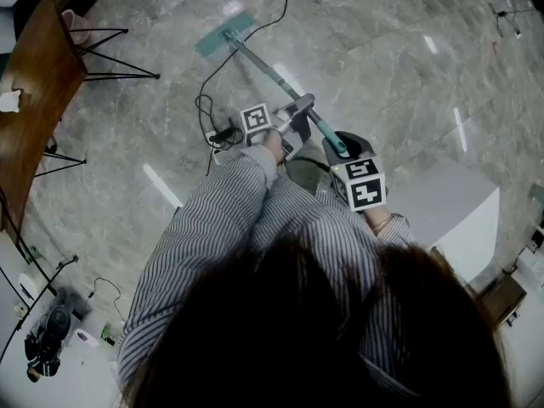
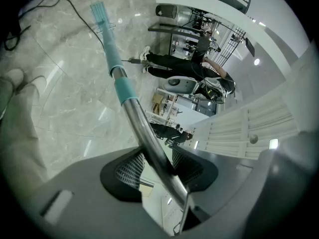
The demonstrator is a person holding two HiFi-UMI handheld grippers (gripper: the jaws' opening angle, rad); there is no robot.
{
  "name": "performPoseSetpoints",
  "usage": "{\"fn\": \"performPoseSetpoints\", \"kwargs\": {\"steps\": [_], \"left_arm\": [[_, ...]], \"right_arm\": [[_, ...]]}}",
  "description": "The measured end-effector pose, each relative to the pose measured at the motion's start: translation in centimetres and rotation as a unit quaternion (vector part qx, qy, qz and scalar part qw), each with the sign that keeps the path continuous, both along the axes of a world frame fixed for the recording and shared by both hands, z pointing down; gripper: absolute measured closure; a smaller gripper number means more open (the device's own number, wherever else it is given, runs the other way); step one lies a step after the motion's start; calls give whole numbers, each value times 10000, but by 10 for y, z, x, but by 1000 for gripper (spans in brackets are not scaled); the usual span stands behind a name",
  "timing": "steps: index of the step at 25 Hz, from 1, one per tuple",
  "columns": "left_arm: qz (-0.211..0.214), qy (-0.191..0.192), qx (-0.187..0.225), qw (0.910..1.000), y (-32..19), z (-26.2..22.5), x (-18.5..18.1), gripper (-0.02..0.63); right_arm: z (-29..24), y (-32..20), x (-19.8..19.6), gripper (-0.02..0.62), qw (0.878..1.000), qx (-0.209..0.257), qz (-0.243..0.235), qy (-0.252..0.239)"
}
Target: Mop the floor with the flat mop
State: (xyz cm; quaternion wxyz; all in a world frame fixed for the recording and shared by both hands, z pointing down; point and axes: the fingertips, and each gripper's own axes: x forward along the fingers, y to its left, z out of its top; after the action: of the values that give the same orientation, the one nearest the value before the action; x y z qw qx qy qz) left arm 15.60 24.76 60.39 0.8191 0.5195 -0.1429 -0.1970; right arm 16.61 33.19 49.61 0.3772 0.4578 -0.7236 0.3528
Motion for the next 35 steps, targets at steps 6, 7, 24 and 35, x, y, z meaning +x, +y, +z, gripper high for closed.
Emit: {"fn": "performPoseSetpoints", "kwargs": {"steps": [6,7,24,35], "left_arm": [[-40,57,14,10000,-1,-6,-2,431],[-86,86,-10,9999,-2,-8,-4,428],[-580,49,-22,9983,-80,-7,-15,416],[-692,-113,36,9975,-169,0,-21,411]], "right_arm": [[-6,-1,-4,486,9998,41,-175,-122],[-8,-3,-6,485,9996,68,-249,-121],[-10,-86,-6,483,9940,63,-1090,-14],[-2,-175,-7,483,9916,23,-1293,-48]]}}
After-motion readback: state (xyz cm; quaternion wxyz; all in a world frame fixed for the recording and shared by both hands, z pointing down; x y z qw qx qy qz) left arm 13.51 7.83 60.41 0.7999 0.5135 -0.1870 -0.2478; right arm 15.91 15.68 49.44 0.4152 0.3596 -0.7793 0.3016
